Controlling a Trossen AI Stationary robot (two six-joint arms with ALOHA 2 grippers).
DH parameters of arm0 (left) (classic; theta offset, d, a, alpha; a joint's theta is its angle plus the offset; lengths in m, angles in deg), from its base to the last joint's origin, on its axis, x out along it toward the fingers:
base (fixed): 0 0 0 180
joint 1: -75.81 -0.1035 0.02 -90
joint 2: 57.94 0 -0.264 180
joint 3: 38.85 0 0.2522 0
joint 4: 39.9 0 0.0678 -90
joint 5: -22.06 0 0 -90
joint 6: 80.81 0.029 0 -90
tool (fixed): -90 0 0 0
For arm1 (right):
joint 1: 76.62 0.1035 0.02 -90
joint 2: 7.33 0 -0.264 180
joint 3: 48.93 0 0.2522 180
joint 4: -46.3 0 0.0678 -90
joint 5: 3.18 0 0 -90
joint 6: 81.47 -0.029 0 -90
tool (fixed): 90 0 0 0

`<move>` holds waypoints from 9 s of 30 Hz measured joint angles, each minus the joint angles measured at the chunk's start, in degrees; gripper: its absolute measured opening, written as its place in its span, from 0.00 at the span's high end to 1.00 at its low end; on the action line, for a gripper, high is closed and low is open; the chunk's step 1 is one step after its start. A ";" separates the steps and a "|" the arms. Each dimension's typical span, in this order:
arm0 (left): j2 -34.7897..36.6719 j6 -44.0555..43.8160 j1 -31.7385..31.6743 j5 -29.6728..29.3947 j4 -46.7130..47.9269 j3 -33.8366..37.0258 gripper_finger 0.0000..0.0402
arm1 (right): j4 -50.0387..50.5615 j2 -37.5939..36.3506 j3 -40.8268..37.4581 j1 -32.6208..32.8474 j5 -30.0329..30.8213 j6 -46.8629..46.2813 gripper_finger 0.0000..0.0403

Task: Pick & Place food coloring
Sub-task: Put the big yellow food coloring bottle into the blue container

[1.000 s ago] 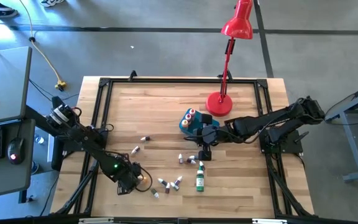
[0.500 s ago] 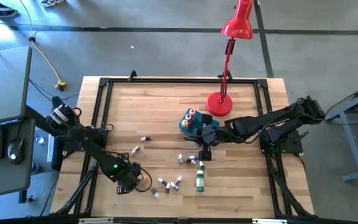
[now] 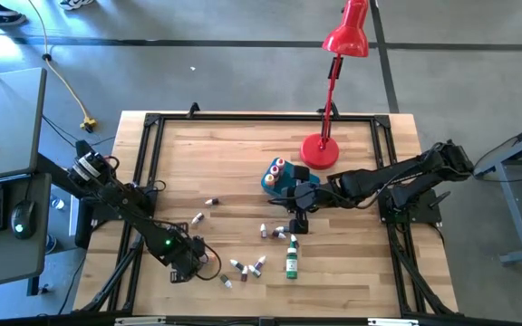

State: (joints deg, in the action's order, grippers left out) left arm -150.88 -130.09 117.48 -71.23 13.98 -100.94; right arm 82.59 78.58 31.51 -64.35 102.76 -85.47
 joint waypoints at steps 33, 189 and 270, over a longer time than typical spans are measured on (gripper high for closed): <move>-0.02 4.79 -0.04 -1.86 -1.84 0.02 0.59 | 0.01 0.00 0.00 0.00 0.17 0.44 0.95; 26.99 53.01 -31.88 -23.22 -37.72 -8.45 0.70 | 0.93 -14.12 -13.23 12.43 46.12 -10.53 0.68; 0.31 59.71 -36.79 4.45 -99.54 -12.57 0.39 | -98.19 -4.48 -31.65 -5.54 -18.25 19.58 0.68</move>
State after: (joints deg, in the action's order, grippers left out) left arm -150.58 -70.37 80.69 -66.77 -85.55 -113.51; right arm -15.60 74.10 -0.14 -69.89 84.51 -65.89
